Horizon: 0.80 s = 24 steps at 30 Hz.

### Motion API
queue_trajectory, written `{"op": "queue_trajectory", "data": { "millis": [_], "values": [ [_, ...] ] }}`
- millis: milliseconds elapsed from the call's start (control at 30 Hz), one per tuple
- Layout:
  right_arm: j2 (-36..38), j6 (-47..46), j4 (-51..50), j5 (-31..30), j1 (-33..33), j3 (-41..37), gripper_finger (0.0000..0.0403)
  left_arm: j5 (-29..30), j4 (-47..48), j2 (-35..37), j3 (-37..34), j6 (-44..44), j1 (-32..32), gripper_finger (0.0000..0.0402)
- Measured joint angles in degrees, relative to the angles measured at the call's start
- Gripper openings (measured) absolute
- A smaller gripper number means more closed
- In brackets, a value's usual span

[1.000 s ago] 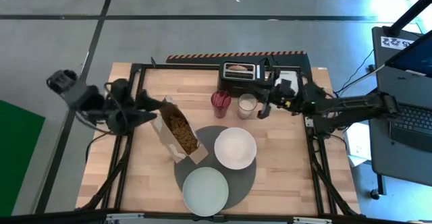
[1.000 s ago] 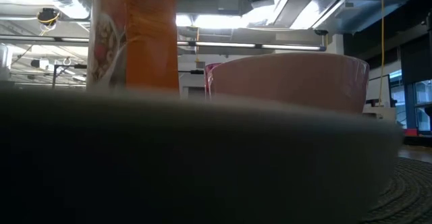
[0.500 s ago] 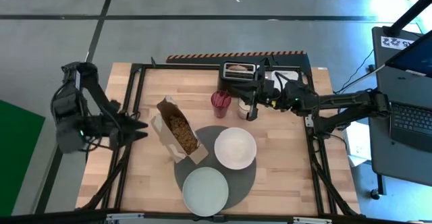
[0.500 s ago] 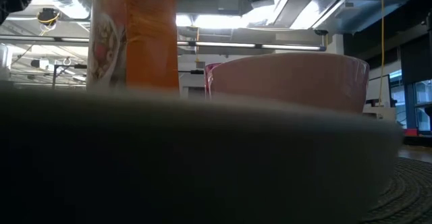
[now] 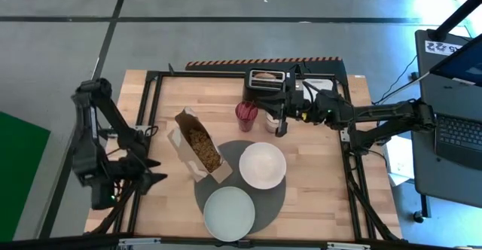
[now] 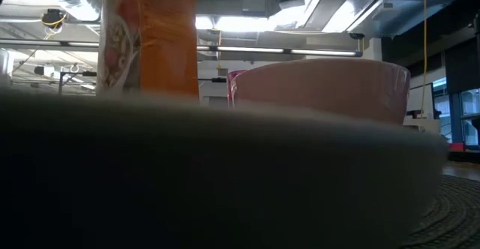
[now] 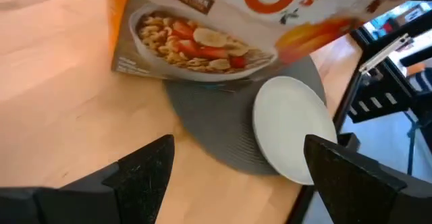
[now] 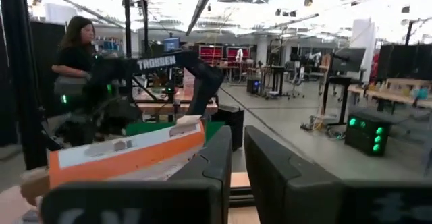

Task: Arrange a breakfast setting

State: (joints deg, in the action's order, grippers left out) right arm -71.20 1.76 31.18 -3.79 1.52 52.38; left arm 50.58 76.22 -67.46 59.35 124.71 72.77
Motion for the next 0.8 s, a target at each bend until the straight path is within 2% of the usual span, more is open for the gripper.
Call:
{"op": "queue_trajectory", "data": {
  "millis": [100, 233, 400, 533, 667, 733, 800],
  "values": [
    [0.00, -1.55, -1.20, 1.64, 0.00, 0.00, 0.0046, 3.55, -4.91, -0.02, -4.74, -2.33, -0.89, 0.0323],
    [0.00, -1.78, -2.24, 4.44, 0.00, 0.00, 0.0046, 4.56, -4.92, -0.04, -12.10, -6.74, -3.91, 0.0316],
    [0.00, -4.87, -2.22, 4.37, -0.02, 0.00, 0.0046, 4.09, -5.60, -0.04, -19.40, -13.66, -8.81, 0.0305],
    [0.00, -8.49, -2.34, 4.89, -0.04, 0.00, 0.0046, 4.21, -4.21, 0.15, -20.59, -12.84, -11.25, 0.0295],
    [0.01, -10.72, -3.84, 10.79, -1.16, 0.39, 0.0046, 5.23, -5.10, 1.66, -20.59, -17.38, -11.69, 0.0286],
    [0.00, -9.22, -8.87, 11.56, -3.18, 2.77, 0.0046, 5.35, -5.36, 2.70, -20.59, -21.04, -11.67, 0.0284],
    [-0.12, -6.71, -18.00, 11.92, -5.85, 6.27, 0.0046, 5.40, -5.03, 4.00, -20.59, -23.68, -11.70, 0.0284]
  ]
}}
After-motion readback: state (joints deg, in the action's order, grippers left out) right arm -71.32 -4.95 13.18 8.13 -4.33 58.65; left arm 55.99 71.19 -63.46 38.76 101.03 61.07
